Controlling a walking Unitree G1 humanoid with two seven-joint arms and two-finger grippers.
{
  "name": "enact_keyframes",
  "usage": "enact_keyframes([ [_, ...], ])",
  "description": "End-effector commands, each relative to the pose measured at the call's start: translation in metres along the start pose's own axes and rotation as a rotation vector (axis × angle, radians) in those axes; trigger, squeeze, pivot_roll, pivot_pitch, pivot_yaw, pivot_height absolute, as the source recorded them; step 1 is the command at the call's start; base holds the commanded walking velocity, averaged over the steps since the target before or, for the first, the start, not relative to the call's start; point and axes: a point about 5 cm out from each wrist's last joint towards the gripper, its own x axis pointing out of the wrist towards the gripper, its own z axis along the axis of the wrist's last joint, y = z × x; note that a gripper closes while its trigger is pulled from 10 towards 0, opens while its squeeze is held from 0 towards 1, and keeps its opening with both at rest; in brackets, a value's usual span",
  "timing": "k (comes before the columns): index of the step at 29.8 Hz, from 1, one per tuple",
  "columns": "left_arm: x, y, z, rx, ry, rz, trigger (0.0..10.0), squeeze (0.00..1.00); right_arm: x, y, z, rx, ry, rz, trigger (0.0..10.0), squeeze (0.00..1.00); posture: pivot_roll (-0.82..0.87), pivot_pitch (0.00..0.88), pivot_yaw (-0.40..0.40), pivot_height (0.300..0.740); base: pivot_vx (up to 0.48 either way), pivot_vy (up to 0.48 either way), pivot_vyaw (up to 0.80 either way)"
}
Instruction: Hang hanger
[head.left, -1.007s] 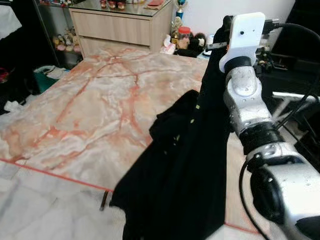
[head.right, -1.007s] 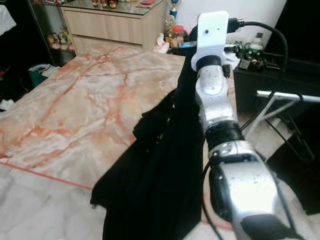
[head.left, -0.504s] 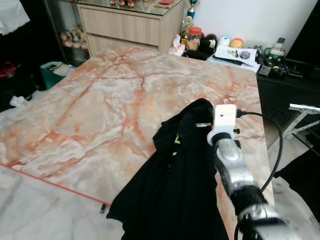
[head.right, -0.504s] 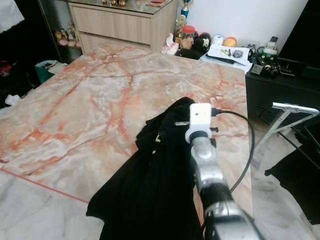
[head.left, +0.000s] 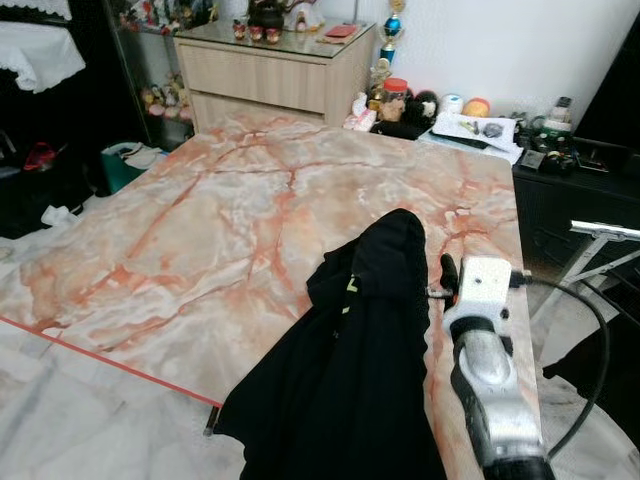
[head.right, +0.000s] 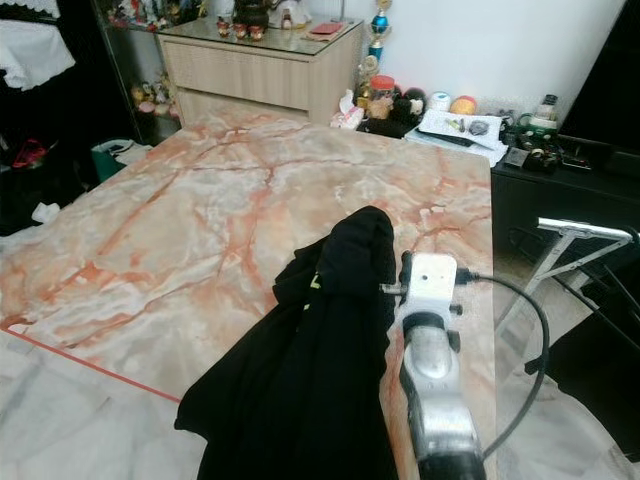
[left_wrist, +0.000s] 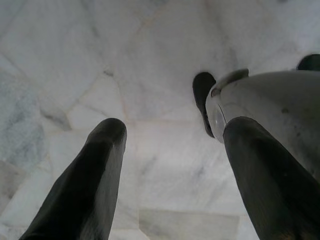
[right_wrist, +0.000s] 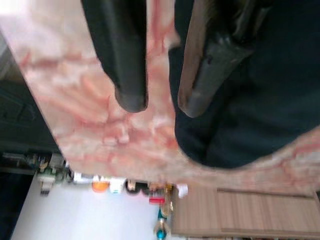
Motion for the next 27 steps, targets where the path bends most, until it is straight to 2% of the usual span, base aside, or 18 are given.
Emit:
enact_keyframes([
  [1, -0.001, -0.001, -0.006, 0.024, 0.026, -0.006, 10.0, 0.00, -0.007, -0.001, 0.004, -0.014, -0.021, -0.002, 10.0, 1.00, 0.05, 0.048, -0.030, 0.740, 0.000, 0.000, 0.00],
  [4, -0.001, -0.001, -0.006, 0.028, 0.026, -0.009, 10.0, 0.00, -0.015, -0.005, 0.003, -0.016, -0.031, -0.012, 10.0, 1.00, 0.05, 0.046, -0.029, 0.740, 0.000, 0.000, 0.00],
  [5, -0.001, -0.001, -0.006, 0.032, 0.025, -0.010, 10.0, 0.00, -0.015, -0.006, 0.005, -0.018, -0.035, -0.017, 10.0, 0.61, 0.05, 0.042, -0.030, 0.740, 0.000, 0.000, 0.00],
  [6, -0.001, -0.001, -0.006, 0.032, 0.025, -0.010, 10.0, 0.00, -0.015, -0.006, 0.005, -0.018, -0.035, -0.017, 10.0, 0.61, 0.05, 0.042, -0.030, 0.740, 0.000, 0.000, 0.00],
  [7, -0.001, -0.001, -0.006, 0.035, 0.024, -0.011, 10.0, 0.00, -0.014, -0.005, 0.006, -0.021, -0.033, -0.016, 10.0, 0.00, 0.05, 0.042, -0.031, 0.740, 0.000, 0.000, 0.00],
  [10, -0.001, -0.001, -0.005, 0.060, 0.025, -0.009, 10.0, 0.00, -0.011, -0.004, 0.012, -0.021, -0.037, -0.018, 10.0, 0.00, 0.06, 0.046, -0.034, 0.740, 0.000, 0.000, 0.00],
  [16, -0.001, 0.000, -0.005, 0.058, 0.027, -0.008, 10.0, 0.00, -0.014, 0.000, 0.018, -0.003, -0.052, -0.016, 10.0, 0.00, 0.06, 0.059, -0.036, 0.740, 0.000, -0.372, 0.00],
  [27, 0.000, 0.000, -0.004, 0.058, 0.027, -0.012, 10.0, 0.00, -0.017, 0.000, 0.011, -0.010, -0.019, -0.007, 10.0, 0.00, 0.06, 0.066, -0.037, 0.740, 0.000, -0.407, 0.00],
])
